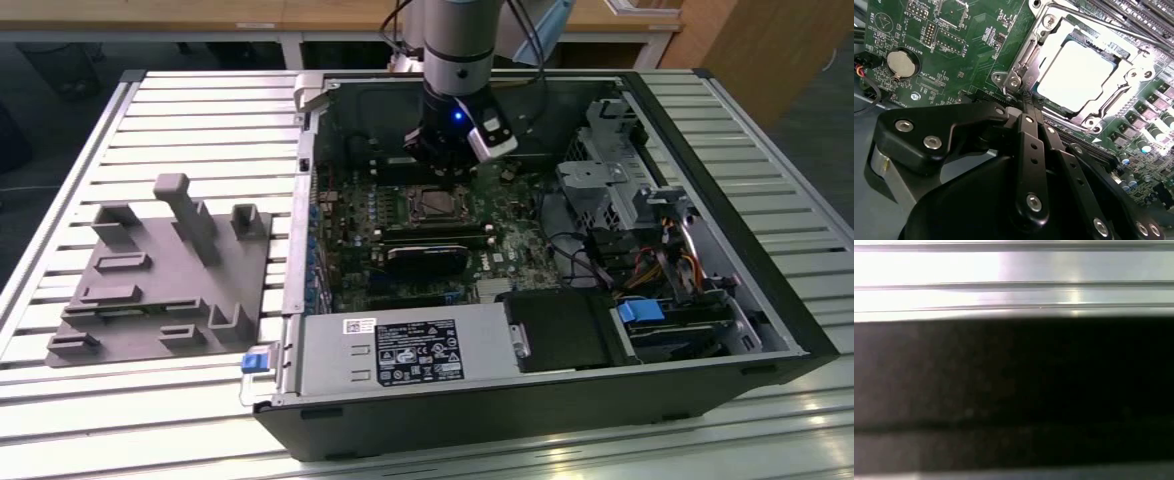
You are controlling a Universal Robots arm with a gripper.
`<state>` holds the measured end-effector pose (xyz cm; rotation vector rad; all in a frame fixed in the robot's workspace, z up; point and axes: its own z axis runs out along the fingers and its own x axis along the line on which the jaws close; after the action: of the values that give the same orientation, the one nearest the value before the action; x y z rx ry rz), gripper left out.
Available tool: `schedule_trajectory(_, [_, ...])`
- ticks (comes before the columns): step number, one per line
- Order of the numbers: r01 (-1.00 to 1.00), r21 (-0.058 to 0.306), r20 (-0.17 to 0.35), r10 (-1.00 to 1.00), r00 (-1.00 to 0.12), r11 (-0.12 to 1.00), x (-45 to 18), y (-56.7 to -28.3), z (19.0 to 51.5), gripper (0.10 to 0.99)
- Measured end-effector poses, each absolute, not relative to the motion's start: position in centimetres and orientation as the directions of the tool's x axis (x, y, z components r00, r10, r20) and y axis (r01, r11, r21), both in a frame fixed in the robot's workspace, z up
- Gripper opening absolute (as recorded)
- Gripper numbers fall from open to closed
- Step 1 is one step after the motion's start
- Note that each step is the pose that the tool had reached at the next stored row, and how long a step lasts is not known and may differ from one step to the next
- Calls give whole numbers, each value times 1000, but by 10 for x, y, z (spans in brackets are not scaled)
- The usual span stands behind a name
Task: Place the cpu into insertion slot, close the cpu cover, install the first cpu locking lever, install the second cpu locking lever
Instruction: 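Install the first cpu locking lever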
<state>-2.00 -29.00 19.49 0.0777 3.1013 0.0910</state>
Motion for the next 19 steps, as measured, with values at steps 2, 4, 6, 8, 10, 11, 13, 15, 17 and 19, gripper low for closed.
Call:
schedule_trajectory(2, [49, 67, -36, 51, -998, 997, -20, -290, 195, 106])
schedule_trajectory(4, [49, 73, -36, 51, -998, 996, -20, -290, 195, 106])
schedule_trajectory(6, [48, 78, -36, 51, -998, 996, -20, -290, 195, 106])
schedule_trajectory(8, [48, 80, -36, 51, -998, 996, -20, -290, 195, 106])
schedule_trajectory(10, [48, 82, -37, 51, -998, 995, -20, -289, 198, 106])
schedule_trajectory(11, [48, 80, -36, 51, -998, 996, -20, -290, 201, 106])
schedule_trajectory(13, [48, 80, -36, 51, -998, 996, -20, -290, 207, 106])
schedule_trajectory(15, [48, 80, -36, 51, -998, 996, -20, -290, 212, 106])
schedule_trajectory(17, [48, 80, -36, 51, -998, 996, -20, -290, 213, 106])
schedule_trajectory(19, [48, 80, -36, 51, -998, 996, -20, -292, 213, 106])
